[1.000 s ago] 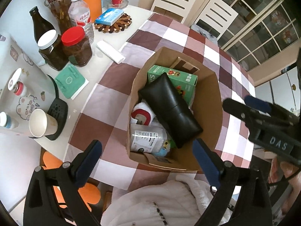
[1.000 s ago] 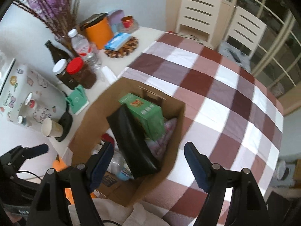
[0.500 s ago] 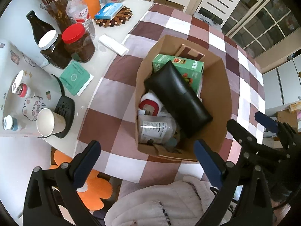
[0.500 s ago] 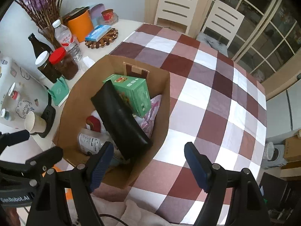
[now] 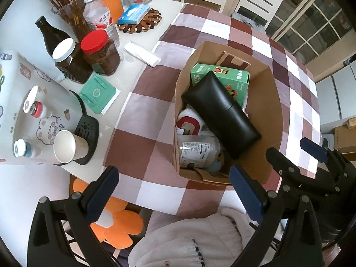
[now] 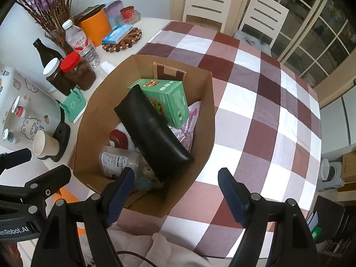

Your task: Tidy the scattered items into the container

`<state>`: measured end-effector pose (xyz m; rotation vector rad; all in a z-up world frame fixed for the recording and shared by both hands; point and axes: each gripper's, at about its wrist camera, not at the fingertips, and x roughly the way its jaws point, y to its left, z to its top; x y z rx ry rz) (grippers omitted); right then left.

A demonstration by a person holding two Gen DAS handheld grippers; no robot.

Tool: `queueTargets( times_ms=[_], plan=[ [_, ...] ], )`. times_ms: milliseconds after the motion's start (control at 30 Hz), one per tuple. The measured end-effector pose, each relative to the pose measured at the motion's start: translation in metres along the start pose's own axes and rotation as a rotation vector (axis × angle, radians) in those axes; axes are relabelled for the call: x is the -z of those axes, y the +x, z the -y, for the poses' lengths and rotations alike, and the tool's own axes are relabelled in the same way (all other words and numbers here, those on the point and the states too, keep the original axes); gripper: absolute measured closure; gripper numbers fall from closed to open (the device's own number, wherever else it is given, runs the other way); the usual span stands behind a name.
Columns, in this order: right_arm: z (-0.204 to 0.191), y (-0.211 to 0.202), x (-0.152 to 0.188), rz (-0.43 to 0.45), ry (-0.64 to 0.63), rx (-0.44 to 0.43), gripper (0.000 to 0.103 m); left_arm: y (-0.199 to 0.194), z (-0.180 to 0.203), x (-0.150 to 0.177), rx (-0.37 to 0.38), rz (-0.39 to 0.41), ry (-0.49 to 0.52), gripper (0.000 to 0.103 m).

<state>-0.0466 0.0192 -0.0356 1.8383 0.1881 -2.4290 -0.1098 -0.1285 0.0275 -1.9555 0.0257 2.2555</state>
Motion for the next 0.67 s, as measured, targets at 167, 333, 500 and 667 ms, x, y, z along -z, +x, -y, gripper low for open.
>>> queueTargets(
  times_ms=[167,333,500,667],
  plan=[
    [0.002,0.003,0.000,-0.010,0.011,-0.003,0.023,0.003,0.000,0.000,0.008,-0.026,0.000,0.002],
    [0.005,0.007,0.000,-0.024,0.027,-0.015,0.023,0.004,0.003,0.000,-0.014,-0.036,-0.003,0.002],
    [0.006,0.009,-0.003,-0.023,0.034,-0.024,0.023,-0.002,0.004,0.000,0.008,0.017,0.003,0.002],
    [0.009,0.011,-0.004,-0.029,0.039,-0.037,0.023,-0.009,0.010,0.000,-0.003,0.063,0.025,0.002]
  ],
)
